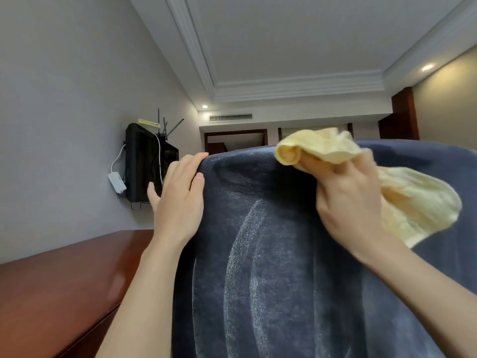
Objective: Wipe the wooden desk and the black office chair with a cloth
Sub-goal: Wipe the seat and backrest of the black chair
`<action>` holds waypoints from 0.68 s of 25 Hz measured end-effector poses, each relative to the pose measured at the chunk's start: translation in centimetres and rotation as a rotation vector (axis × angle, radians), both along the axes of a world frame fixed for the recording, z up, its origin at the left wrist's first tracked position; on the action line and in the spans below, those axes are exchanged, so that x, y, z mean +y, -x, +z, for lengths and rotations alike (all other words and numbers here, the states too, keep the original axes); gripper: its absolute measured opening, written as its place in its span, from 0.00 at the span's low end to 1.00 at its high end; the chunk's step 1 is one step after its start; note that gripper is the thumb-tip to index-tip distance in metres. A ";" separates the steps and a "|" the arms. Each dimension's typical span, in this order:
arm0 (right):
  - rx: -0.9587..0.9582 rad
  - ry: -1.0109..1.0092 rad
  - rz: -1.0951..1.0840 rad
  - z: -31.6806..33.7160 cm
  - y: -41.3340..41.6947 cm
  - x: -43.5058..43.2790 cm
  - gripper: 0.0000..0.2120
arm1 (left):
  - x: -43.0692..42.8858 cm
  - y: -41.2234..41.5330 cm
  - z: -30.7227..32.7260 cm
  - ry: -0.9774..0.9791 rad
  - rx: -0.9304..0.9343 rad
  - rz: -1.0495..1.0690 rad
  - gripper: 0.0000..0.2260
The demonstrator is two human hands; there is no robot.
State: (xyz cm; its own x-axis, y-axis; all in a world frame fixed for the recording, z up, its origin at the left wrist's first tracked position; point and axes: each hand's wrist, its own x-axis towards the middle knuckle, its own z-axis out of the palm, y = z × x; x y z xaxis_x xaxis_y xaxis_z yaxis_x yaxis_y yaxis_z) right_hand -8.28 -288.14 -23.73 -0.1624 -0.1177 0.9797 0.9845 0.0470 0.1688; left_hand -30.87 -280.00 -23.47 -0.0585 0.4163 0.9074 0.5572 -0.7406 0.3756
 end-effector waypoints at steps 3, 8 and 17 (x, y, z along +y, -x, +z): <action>-0.162 0.017 -0.005 1.5 3.8 0.8 0.19 | -0.2 0.0 0.3 -0.003 0.027 0.000 0.18; -0.275 0.036 -0.058 0.1 9.2 3.0 0.19 | -1.7 -0.3 0.3 0.024 -0.014 0.082 0.16; -0.055 0.054 -0.092 -2.4 -8.2 -0.6 0.12 | -4.1 -3.1 0.6 0.034 0.115 0.060 0.18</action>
State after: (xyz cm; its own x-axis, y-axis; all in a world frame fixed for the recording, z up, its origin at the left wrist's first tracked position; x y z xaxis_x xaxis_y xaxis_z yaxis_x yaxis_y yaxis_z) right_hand -0.09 -288.76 -26.08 -0.2242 -0.0473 0.9734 0.9743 -0.0331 0.2228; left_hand -27.79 -284.07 -22.88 0.0195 0.4457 0.8950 0.6410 -0.6925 0.3309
